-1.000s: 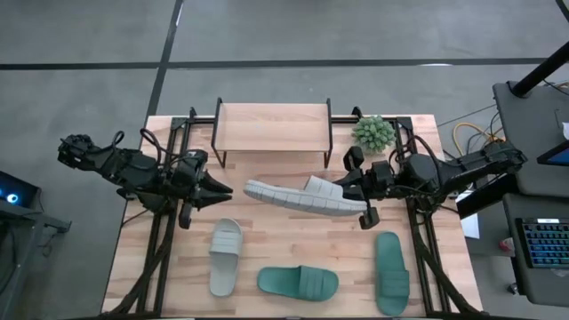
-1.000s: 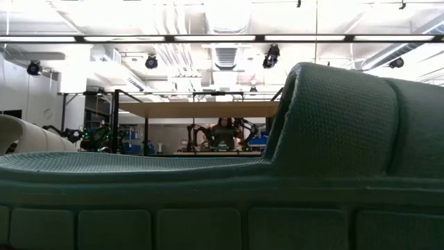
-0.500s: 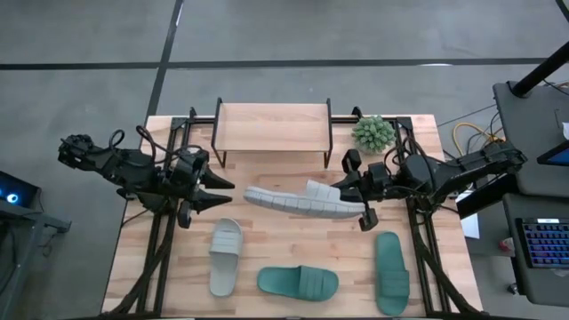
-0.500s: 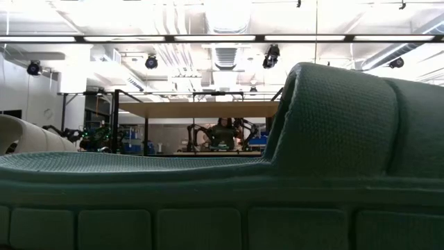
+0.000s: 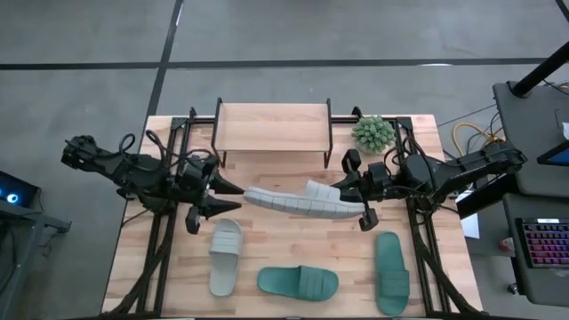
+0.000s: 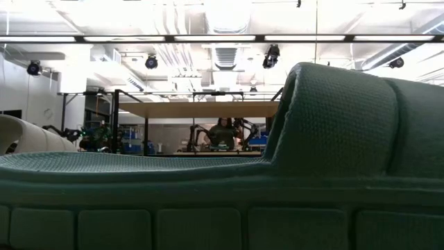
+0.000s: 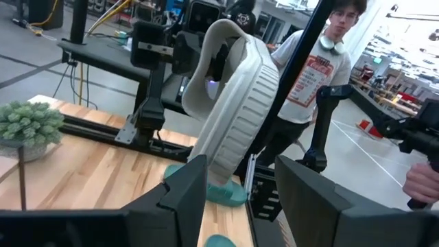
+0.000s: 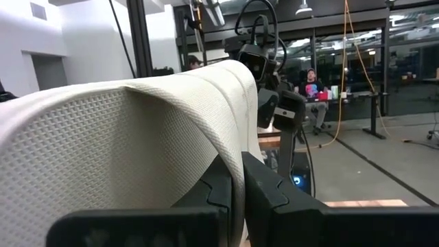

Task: Pick and place slides into the shelf
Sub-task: Put the right gray slipper on the shelf

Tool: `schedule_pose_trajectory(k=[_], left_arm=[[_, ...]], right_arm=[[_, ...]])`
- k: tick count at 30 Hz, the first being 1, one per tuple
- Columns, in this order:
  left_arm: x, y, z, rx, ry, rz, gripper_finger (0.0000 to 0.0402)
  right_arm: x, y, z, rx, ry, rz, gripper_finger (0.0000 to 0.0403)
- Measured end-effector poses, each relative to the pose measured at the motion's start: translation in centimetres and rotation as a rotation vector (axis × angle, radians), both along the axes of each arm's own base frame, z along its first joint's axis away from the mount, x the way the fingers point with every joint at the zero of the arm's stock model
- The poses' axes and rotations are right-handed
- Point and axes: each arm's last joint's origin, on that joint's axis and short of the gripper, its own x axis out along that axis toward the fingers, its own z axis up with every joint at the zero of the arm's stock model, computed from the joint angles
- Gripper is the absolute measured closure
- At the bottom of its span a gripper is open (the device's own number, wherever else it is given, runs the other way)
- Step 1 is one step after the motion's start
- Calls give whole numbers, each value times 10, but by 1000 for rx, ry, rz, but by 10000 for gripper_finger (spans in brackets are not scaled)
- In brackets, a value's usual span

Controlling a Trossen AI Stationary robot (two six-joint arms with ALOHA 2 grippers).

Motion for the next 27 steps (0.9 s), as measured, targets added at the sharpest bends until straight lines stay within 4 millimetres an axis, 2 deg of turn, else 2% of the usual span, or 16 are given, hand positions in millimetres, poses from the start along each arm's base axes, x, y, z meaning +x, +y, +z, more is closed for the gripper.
schedule_pose_trajectory(k=[7, 27], left_arm=[[10, -5, -2, 19, -9, -16, 243], [15, 0, -3, 133, -15, 41, 243]], right_arm=[[0, 0, 0, 2, -1, 9, 394], [-1, 1, 1, 26, -1, 26, 394]])
